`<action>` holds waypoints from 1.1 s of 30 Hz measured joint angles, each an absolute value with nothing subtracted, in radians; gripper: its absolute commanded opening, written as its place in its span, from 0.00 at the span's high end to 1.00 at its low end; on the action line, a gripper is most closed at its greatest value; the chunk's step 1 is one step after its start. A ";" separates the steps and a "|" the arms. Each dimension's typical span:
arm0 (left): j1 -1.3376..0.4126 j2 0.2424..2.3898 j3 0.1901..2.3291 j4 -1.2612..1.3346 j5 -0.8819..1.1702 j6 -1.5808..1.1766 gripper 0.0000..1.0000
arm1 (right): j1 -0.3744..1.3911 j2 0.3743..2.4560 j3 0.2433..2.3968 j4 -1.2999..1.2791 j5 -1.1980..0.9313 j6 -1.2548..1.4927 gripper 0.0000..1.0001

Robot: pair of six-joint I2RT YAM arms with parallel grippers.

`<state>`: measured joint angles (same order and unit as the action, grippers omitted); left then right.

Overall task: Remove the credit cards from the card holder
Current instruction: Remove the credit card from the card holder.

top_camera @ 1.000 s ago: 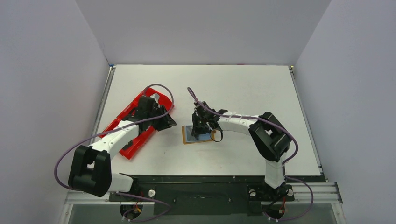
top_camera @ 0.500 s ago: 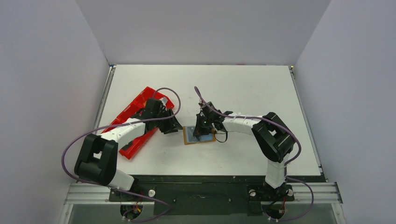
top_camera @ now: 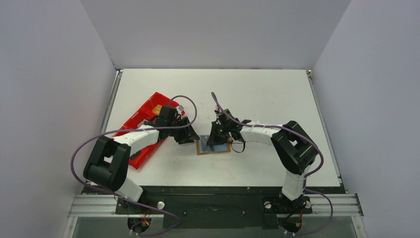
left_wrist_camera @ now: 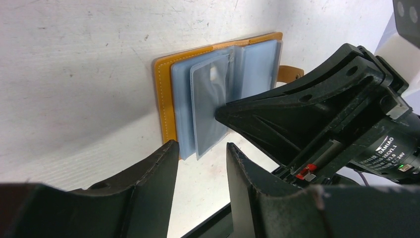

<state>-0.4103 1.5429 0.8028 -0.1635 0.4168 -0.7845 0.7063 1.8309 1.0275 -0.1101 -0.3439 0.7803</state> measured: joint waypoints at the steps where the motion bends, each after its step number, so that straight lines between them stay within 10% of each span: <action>1: -0.412 1.545 0.803 -0.160 0.421 -0.786 0.62 | 0.705 1.827 1.023 -0.106 -0.348 0.783 1.00; 23: -0.452 1.612 0.802 -0.075 0.451 -0.829 0.63 | 0.692 1.789 0.968 -0.002 -0.410 0.847 1.00; 33: -0.478 1.650 0.801 -0.012 0.455 -0.857 0.81 | 0.692 1.789 0.964 0.000 -0.410 0.849 1.00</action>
